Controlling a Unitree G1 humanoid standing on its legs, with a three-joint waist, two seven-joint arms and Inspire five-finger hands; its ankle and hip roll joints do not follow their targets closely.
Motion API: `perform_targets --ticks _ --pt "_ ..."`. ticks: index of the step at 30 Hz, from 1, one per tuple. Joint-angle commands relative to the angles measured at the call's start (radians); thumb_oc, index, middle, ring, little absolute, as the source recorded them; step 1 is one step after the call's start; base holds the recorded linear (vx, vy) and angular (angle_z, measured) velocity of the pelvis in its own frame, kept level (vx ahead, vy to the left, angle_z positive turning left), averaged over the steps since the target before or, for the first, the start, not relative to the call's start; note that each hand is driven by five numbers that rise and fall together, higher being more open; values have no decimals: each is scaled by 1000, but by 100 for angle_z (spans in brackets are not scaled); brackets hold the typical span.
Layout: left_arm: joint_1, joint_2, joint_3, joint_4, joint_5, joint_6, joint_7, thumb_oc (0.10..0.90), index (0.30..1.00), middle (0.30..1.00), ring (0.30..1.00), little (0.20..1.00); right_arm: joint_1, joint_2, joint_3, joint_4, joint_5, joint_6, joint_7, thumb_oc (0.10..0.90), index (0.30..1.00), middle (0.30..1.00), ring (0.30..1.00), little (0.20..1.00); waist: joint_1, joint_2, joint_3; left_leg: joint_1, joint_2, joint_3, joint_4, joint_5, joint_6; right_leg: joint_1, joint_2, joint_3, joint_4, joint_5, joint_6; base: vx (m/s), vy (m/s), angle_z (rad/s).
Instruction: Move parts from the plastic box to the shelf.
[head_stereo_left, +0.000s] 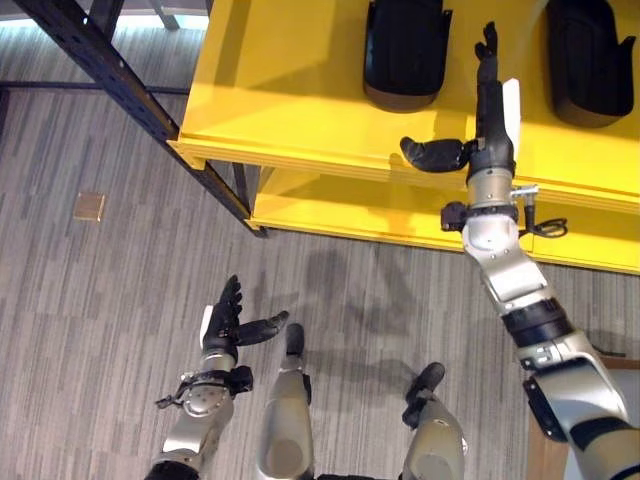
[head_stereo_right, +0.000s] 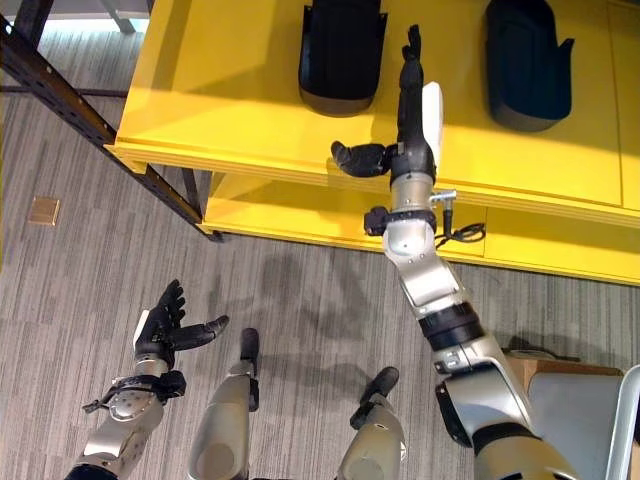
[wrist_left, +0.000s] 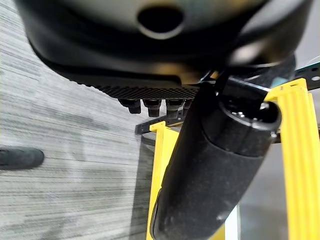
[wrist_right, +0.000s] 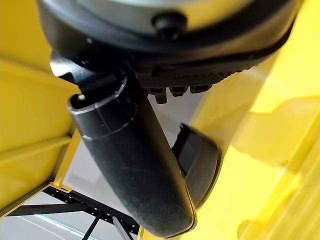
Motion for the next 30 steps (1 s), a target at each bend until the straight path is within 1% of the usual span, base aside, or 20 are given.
perform_targets --ticks 1,2,3,7,11,12,14,15,16,19,24,25,27,29,30 --pt "40 9 29 -94 53 -49 9 900 1000 1000 1000 1000 -26 -38 -41 -105 -101 -79 6 900 1000 1000 1000 1000 -9 -41 -132 116 -26 4 -106 -51 51 2 23 1 40 12 22 14 -17 -16" --pt "45 4 31 -92 59 -48 6 900 1000 1000 1000 1000 3 -37 -44 -127 -113 -82 15 900 1000 1000 1000 1000 -15 -42 -141 128 -24 9 -119 -47 50 10 28 2 30 14 23 31 -42 -11" --pt "47 -5 37 -92 65 -47 1 900 1000 1000 1000 1000 56 -34 -47 -169 -138 -94 34 900 1000 1000 1000 1000 -30 -44 -160 147 -18 20 -139 -41 46 23 37 5 10 14 26 40 -44 -4" --pt "62 -13 46 -92 80 -45 -10 900 1000 1000 1000 1000 137 -31 -53 -223 -166 -105 63 900 1000 1000 1000 1000 -48 -43 -192 177 -8 36 -176 -25 39 49 56 6 -31 15 28 31 -31 -14" --pt "89 -20 66 -96 111 -47 -23 900 1000 1000 1000 1000 251 -37 -58 -284 -192 -121 110 900 1000 1000 1000 1000 -68 -35 -241 217 11 58 -224 -4 22 88 80 3 -84 18 30 51 -40 -21" --pt "97 -23 82 -103 136 -50 -26 900 1000 1000 1000 1000 311 -47 -69 -316 -191 -138 133 900 1000 1000 1000 1000 -81 -30 -261 226 20 65 -232 2 12 105 89 4 -104 18 32 45 -60 -21" --pt "109 -26 95 -113 149 -56 -29 900 1000 1000 1000 1000 370 -50 -92 -341 -182 -150 148 900 1000 1000 1000 1000 -92 -24 -281 233 31 74 -234 4 5 119 97 3 -119 17 31 31 -40 -18" --pt "111 -26 94 -114 149 -55 -29 900 1000 1000 1000 1000 373 -50 -93 -344 -181 -150 149 900 1000 1000 1000 1000 -91 -23 -283 233 32 74 -234 4 4 119 98 3 -120 18 31 20 -47 -10" --pt "114 -31 104 -112 165 -59 -30 900 1000 1000 1000 1000 417 -50 -108 -357 -163 -166 163 900 1000 1000 1000 1000 -101 -19 -298 240 41 79 -234 9 -3 128 105 4 -124 12 28 18 -53 -11" --pt "118 -35 114 -117 174 -67 -32 900 1000 1000 1000 1000 472 -52 -122 -373 -132 -186 185 900 1000 1000 1000 1000 -115 -7 -323 252 57 87 -234 14 -14 141 118 11 -124 -3 22 19 -61 -8" --pt "112 -39 120 -129 169 -78 -35 900 1000 1000 1000 1000 536 -50 -156 -376 -63 -203 201 900 1000 1000 1000 1000 -138 14 -349 276 89 99 -234 29 -28 149 145 29 -103 -44 0 11 -66 -12" --pt "112 -39 119 -129 169 -78 -35 900 1000 1000 1000 1000 537 -51 -157 -377 -63 -203 202 900 1000 1000 1000 1000 -137 15 -349 277 90 100 -234 28 -29 148 145 30 -103 -45 -1 13 -52 -4" --pt "109 -43 126 -138 164 -84 -31 900 1000 1000 1000 1000 536 -43 -158 -367 -29 -211 201 900 1000 1000 1000 1000 -145 21 -354 285 104 107 -234 38 -30 143 161 49 -101 -56 -12 -9 -89 -6" --pt "113 -46 138 -156 157 -91 -23 900 1000 1000 1000 1000 519 -43 -147 -349 -14 -213 199 900 1000 1000 1000 1000 -149 28 -354 301 122 116 -234 48 -28 124 185 91 -85 -75 -27 -9 -149 -26" --pt "115 -52 145 -167 150 -100 -17 900 1000 1000 1000 1000 490 -52 -126 -340 -18 -219 198 900 1000 1000 1000 1000 -149 33 -349 318 143 124 -229 76 -34 107 213 133 -67 -96 -42 -20 -222 -62"
